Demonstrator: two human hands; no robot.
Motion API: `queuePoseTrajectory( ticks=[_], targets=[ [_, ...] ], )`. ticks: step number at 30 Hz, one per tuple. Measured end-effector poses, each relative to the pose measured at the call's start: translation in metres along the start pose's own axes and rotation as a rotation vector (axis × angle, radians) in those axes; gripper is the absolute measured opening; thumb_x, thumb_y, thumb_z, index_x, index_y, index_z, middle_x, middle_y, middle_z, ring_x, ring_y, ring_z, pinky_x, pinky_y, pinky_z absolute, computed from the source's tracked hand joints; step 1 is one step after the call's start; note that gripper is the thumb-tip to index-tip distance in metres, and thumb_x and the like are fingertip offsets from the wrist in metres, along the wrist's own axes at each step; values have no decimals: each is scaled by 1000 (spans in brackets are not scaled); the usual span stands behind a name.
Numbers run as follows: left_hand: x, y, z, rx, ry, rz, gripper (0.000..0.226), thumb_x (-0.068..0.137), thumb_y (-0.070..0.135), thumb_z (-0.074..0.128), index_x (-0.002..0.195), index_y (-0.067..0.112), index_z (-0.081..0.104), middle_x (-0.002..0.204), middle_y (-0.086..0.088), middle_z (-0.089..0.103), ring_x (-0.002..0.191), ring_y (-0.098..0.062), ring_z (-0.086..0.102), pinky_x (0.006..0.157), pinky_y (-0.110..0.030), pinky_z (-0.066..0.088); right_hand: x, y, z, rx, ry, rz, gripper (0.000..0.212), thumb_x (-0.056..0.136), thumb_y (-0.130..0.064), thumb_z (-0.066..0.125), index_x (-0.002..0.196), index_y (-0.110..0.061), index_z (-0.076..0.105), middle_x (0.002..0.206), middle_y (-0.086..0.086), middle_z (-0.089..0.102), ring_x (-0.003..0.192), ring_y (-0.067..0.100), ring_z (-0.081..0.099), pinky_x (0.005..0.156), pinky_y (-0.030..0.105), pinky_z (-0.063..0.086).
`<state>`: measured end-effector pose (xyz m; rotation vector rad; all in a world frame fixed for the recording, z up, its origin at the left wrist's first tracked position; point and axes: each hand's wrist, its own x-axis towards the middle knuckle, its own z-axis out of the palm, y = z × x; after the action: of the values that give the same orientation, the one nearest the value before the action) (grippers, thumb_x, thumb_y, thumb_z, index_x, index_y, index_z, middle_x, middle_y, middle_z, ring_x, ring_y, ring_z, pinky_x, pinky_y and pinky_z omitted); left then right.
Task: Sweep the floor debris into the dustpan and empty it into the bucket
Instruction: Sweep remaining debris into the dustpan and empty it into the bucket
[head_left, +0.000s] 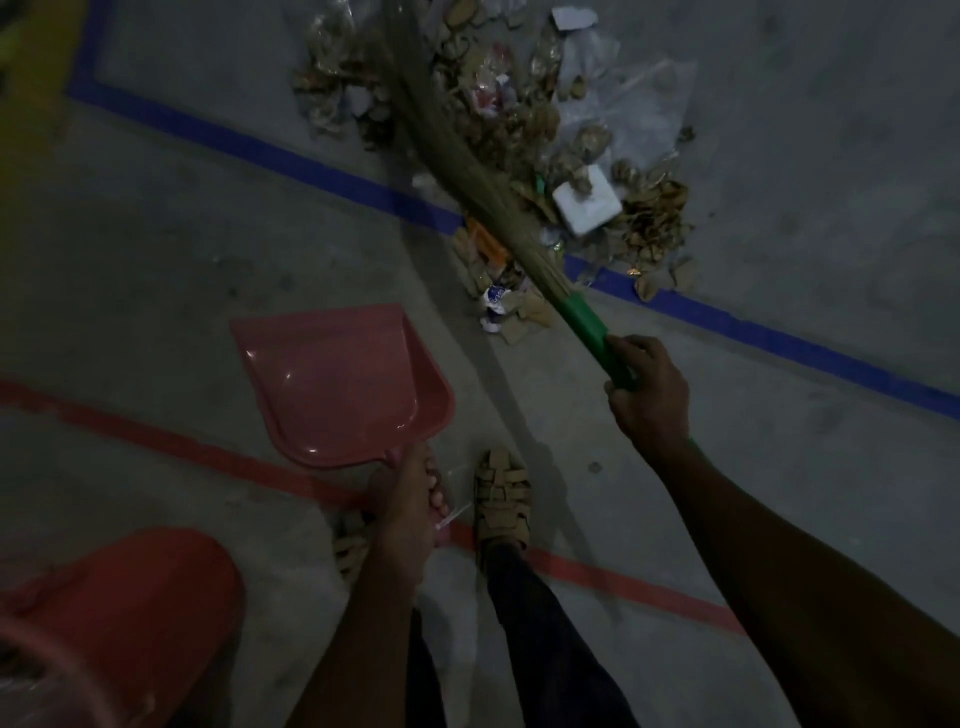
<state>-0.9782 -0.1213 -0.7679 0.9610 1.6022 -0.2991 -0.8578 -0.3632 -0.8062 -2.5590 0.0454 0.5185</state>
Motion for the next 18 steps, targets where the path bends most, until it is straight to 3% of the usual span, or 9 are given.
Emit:
queuePoseTrajectory(
  ticks=[6,10,14,18],
  targets=[
    [-7,42,8,98,-23,119,32,92,20,62,63,13,49,40,5,41,29,-9,33,38,-16,29,6,-37,-8,69,6,-24,67,76,-2,68,138,-17,50,129,9,49,94,31,56,65,37,50],
    [4,86,12,78,-11,161,33,92,21,63,62,12,50,40,4,41,28,-10,34,39,-16,30,36,-63,-12,124,-15,-14,63,79,-13,65,140,-12,48,127,15,51,100,31,55,73,31,39],
    [23,136,8,-1,-27,170,34,94,19,59,63,13,47,40,4,39,27,-10,32,38,-14,27,83,-100,-6,233,-97,2,64,81,-26,63,141,-10,49,132,18,53,119,33,51,90,32,38],
    [53,192,4,-29,-41,134,29,91,19,61,66,15,46,45,2,40,29,-10,31,38,-14,26,136,-151,12,267,-150,-66,65,82,-42,61,138,-11,53,134,14,57,120,25,54,92,32,42]
  ],
)
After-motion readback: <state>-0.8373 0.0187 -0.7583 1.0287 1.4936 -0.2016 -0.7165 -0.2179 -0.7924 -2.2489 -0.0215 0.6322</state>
